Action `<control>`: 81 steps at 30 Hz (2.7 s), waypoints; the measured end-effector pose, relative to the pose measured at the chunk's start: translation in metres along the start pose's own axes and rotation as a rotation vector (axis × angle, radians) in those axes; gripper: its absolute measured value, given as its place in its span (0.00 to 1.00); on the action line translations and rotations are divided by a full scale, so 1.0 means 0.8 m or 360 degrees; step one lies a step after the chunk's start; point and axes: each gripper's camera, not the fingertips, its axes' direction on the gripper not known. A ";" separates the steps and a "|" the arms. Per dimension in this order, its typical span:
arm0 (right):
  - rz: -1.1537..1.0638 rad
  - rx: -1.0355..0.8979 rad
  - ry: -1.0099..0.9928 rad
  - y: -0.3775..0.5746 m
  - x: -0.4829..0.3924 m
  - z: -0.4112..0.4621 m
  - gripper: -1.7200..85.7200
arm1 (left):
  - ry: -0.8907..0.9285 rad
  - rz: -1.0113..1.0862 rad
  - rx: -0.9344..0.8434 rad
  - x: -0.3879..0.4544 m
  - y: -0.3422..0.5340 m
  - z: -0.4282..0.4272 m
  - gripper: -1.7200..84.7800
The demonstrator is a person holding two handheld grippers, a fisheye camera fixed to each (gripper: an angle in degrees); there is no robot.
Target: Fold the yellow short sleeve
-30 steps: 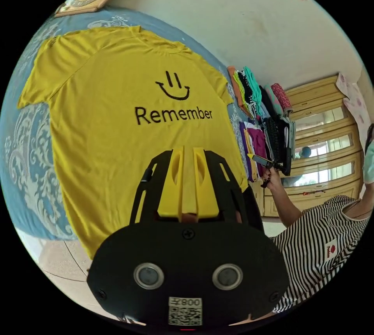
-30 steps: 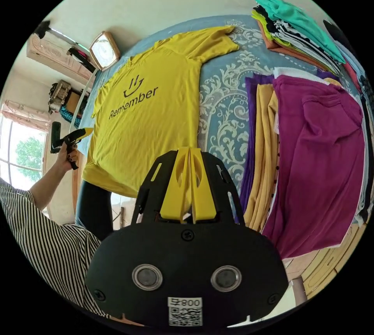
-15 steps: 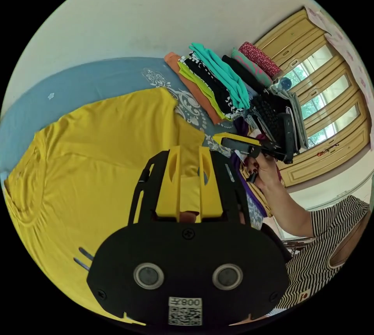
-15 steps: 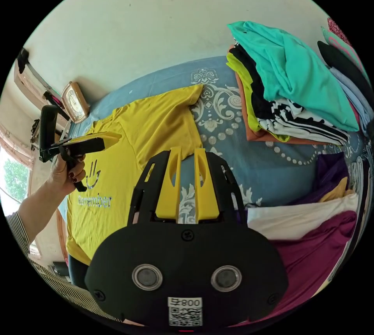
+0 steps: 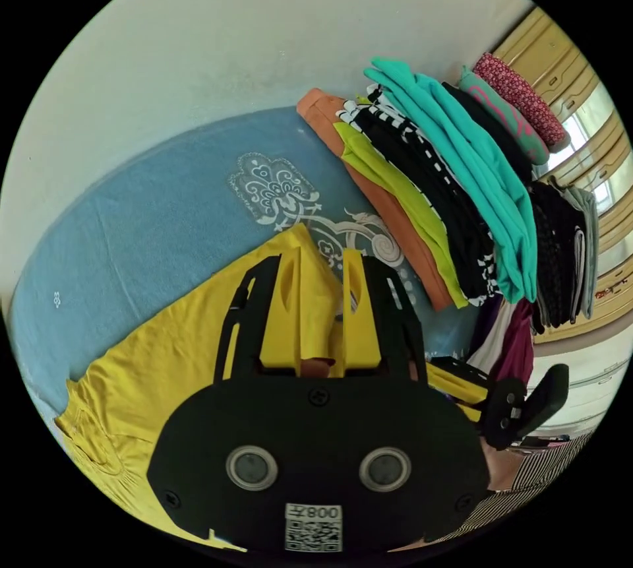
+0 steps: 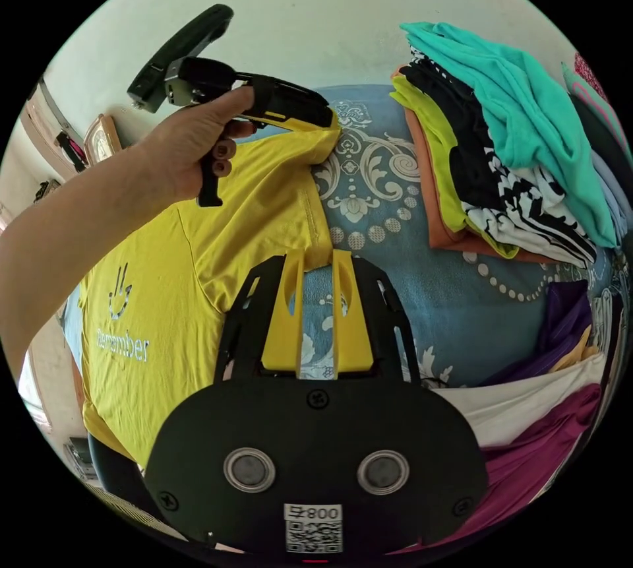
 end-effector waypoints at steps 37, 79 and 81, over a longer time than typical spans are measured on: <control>-0.0641 0.0100 -0.0404 0.033 -0.170 -0.011 0.04 | 0.0603 -0.0574 0.0373 -0.358 0.140 -0.042 0.04; -0.0356 -0.0099 -0.0350 -0.017 -0.138 0.055 0.02 | -0.0068 -0.0149 0.0174 -0.245 0.014 0.057 0.03; -0.0374 -0.0093 -0.0317 -0.016 -0.145 0.053 0.02 | -0.0076 -0.0145 0.0262 -0.242 0.033 0.043 0.03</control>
